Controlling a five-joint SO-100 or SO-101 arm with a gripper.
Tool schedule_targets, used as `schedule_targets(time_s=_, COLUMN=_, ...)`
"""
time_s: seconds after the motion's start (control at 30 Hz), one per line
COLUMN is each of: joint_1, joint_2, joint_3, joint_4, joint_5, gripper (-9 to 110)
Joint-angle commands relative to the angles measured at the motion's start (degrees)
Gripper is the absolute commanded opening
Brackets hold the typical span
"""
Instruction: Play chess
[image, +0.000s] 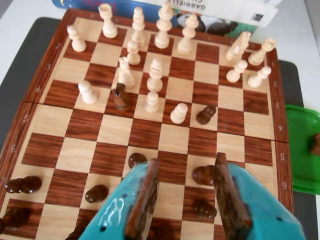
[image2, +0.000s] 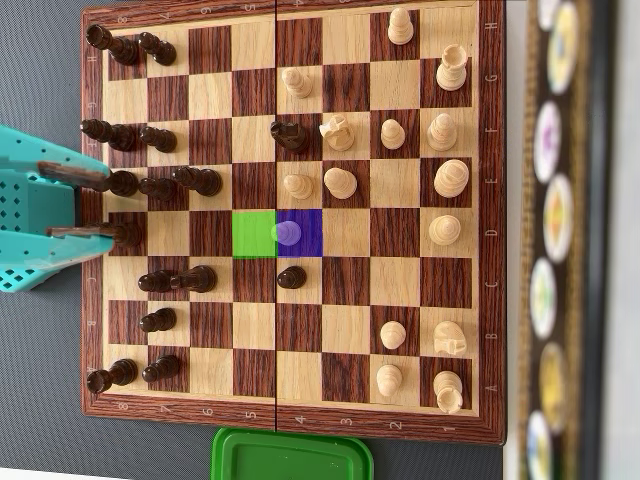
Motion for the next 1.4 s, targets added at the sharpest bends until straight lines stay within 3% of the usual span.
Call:
schedule_targets(time_s=0.0, joint_1=0.4, joint_2=-10.0, joint_3=-7.2, joint_4=3.3, joint_5=0.9, gripper=17)
schedule_targets(time_s=0.63, joint_1=3.0, joint_2=-65.9, joint_3=-38.0, joint_4=6.5, joint_5=4.3, gripper=16)
schedule_targets(time_s=0.87, joint_1=3.2, joint_2=-75.5, joint_3=-46.4, joint_4=6.6, joint_5=4.2, gripper=16)
schedule_targets(time_s=1.37, joint_1=4.1, joint_2=-86.2, joint_3=-47.7, joint_4=6.4, joint_5=4.2, gripper=11)
